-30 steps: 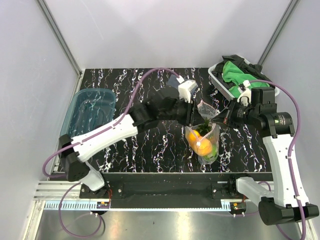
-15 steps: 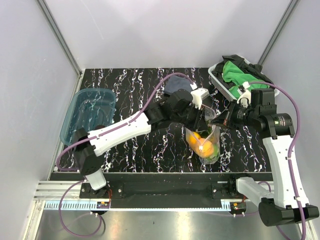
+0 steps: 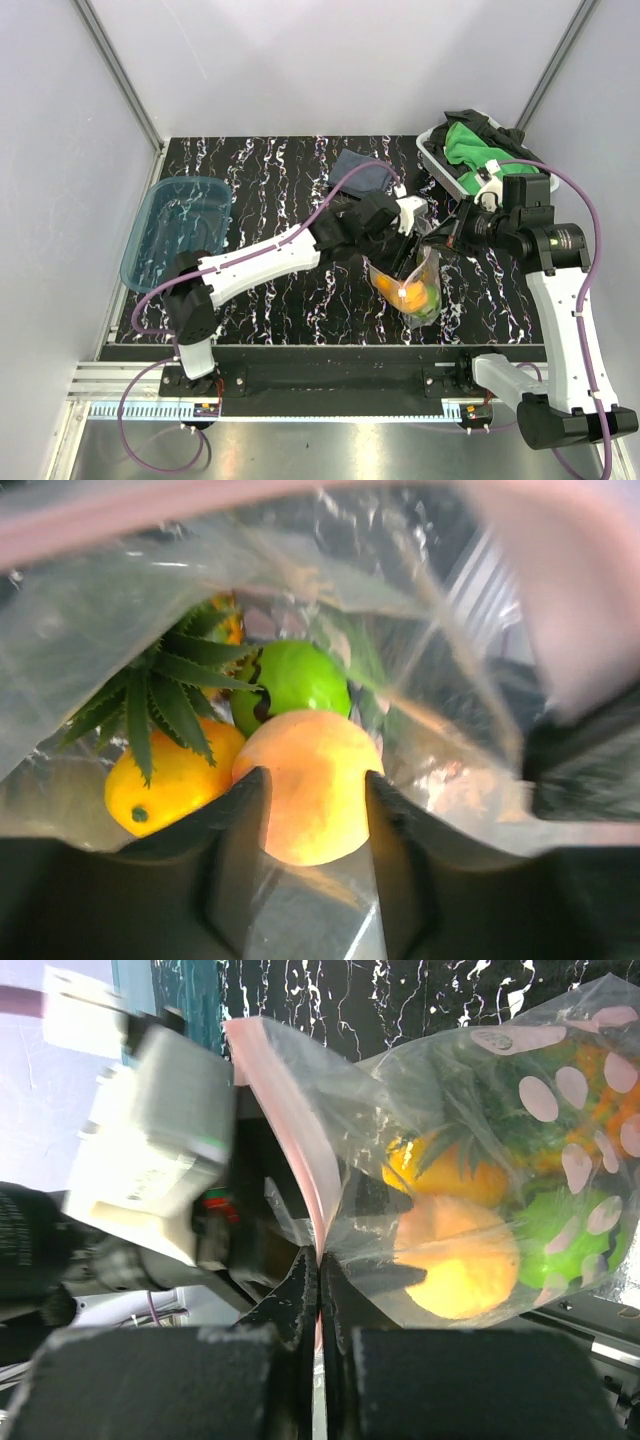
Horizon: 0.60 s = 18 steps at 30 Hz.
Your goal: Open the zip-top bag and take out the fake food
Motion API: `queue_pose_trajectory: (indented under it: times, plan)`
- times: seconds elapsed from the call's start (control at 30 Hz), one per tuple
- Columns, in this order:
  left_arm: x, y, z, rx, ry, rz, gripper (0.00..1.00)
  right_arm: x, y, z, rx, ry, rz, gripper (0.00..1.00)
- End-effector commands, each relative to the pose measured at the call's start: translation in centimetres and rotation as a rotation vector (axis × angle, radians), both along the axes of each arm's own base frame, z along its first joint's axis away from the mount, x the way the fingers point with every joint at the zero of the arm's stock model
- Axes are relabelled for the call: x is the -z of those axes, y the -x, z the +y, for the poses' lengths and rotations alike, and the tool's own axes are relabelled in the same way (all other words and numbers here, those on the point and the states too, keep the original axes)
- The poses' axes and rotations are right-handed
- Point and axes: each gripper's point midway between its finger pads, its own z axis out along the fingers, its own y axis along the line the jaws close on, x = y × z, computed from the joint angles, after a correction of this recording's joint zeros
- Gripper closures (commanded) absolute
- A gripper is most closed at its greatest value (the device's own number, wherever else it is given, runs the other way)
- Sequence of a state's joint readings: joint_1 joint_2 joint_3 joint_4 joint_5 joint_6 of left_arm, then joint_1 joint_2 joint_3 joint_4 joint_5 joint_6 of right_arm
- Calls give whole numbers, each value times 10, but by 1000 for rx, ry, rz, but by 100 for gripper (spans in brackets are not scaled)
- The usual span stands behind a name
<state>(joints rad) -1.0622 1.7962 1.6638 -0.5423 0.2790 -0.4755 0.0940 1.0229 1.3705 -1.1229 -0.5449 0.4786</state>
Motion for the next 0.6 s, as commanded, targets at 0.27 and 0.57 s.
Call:
queue_pose_trajectory:
  times: [0.27, 0.57]
  plan:
    - [27, 12, 4, 30, -76, -7, 22, -19, 0, 8, -38, -41, -52, 100]
    - [65, 16, 8, 18, -177, -33, 18, -13, 9, 8, -31, -49, -40, 100]
